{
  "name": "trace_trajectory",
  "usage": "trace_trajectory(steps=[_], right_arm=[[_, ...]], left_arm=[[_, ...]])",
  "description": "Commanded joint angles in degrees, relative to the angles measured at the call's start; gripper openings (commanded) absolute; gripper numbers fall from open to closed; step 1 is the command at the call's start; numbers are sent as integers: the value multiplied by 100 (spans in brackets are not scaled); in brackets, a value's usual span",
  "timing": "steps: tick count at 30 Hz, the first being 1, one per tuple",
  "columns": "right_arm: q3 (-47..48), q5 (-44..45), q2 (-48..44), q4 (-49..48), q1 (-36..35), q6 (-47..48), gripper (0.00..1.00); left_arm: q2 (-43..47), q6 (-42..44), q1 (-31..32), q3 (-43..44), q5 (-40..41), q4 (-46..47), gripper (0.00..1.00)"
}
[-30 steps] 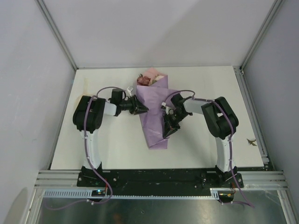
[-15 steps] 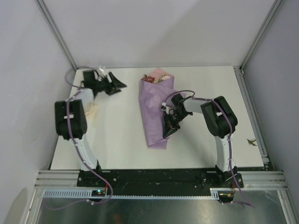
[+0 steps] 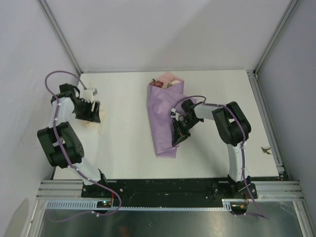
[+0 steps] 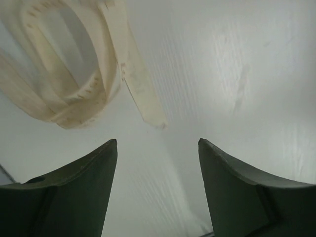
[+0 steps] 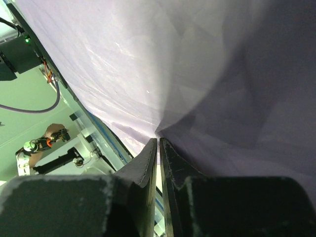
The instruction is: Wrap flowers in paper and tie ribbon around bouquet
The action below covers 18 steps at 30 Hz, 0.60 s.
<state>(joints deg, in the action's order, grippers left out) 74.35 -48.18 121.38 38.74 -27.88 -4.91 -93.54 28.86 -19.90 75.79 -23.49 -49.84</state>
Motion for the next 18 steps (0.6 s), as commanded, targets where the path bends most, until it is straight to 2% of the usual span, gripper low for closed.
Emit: trace_trajectory(steps=[1,4,8,15,18], right_arm=[[-162,701,194,-117,15,141,12],[-181,697,193,-102,19,147,12],[-192,694,193,-95,24,136,12],[-205,681,201,-95,19,122,12],[-216,659,202,-95,23,122,12]], left_arm=[[-330,1460,95,-105,675,-567,70],[-577,1733,390,17,835,-558,63],[-963,1694,688,458,895,-475,54],[-1722,1495,965,1377,1139,-332,52],[-2027,1302,979,1658,1273,-197,54]])
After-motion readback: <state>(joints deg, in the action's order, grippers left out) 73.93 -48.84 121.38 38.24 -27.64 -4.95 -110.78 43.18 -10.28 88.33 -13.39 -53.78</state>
